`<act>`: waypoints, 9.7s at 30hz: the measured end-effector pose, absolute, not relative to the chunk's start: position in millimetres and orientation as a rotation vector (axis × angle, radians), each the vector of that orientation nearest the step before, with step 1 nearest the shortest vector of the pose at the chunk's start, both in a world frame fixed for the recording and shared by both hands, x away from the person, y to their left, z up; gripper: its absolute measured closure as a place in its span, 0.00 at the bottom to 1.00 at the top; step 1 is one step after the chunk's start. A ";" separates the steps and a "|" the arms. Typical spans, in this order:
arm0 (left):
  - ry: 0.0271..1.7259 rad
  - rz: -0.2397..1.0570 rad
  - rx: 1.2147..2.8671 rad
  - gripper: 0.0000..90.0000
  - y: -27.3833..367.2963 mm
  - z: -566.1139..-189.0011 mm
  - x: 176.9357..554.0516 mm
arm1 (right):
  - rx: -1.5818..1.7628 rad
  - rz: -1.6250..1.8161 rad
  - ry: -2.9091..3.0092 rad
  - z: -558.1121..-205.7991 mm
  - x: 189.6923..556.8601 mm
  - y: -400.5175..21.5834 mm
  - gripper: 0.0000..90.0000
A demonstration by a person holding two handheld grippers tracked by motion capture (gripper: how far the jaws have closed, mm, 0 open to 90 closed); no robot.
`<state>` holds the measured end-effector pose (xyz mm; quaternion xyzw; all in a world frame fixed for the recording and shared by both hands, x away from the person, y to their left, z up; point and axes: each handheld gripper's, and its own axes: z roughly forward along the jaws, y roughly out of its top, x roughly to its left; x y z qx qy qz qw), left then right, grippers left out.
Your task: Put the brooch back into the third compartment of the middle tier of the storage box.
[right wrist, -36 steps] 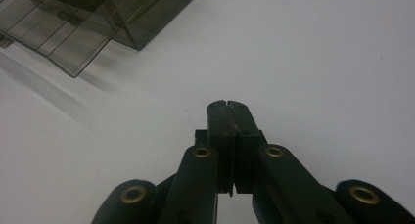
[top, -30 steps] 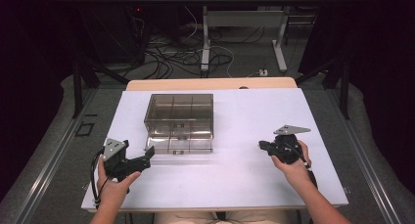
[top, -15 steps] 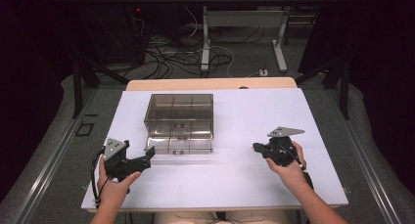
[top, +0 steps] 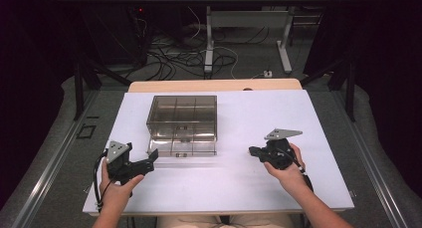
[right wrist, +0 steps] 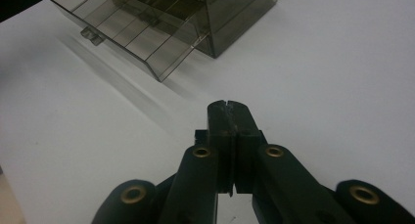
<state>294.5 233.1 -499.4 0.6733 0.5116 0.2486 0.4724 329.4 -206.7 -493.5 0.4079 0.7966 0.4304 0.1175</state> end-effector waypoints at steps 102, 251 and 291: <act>1.247 0.596 1.639 0.03 236.8 -499.3 298.5 | 0.997 0.976 2.603 -481.0 394.8 -61.6 1.00; 1.250 0.597 1.644 0.03 233.6 -500.8 300.1 | 1.308 1.021 2.108 -477.1 361.2 -218.7 0.00; 1.253 0.599 1.644 0.03 233.4 -500.2 299.5 | 1.502 0.983 1.968 -513.4 354.3 -278.4 0.01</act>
